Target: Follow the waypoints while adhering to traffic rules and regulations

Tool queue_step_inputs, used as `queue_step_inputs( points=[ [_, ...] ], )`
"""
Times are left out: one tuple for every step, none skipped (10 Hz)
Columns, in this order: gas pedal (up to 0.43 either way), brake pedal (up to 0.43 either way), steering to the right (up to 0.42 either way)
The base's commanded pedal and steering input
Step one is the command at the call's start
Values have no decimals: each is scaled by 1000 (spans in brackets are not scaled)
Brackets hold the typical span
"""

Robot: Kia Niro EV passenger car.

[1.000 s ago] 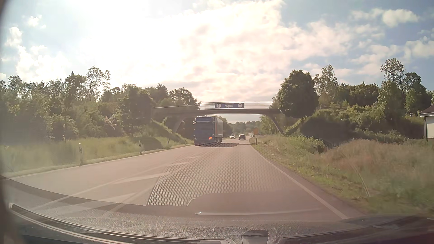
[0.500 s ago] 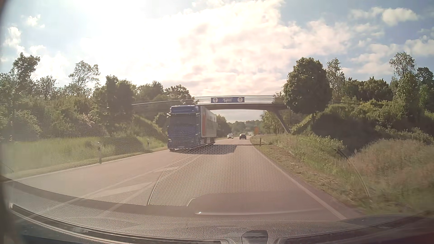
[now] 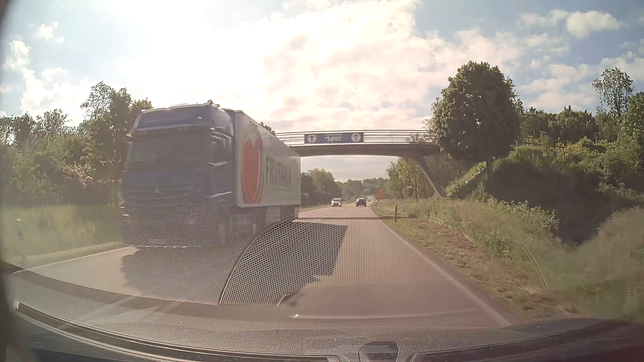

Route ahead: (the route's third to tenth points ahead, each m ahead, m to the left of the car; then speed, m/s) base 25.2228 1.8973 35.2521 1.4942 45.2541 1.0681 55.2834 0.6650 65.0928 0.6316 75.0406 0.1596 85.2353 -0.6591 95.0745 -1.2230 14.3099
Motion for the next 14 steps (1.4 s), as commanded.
queue_step_inputs(
  points=[
    [248, 0, 4],
    [240, 0, 7],
    [240, 0, 7],
    [228, 0, 8],
    [220, 0, 8],
    [220, 0, 4],
    [220, 0, 2],
    [209, 0, 2],
    [209, 0, 2],
    [209, 0, 2],
    [209, 0, 3],
    [197, 0, 2],
    [197, 0, 2],
    [197, 0, 2]
  ],
)
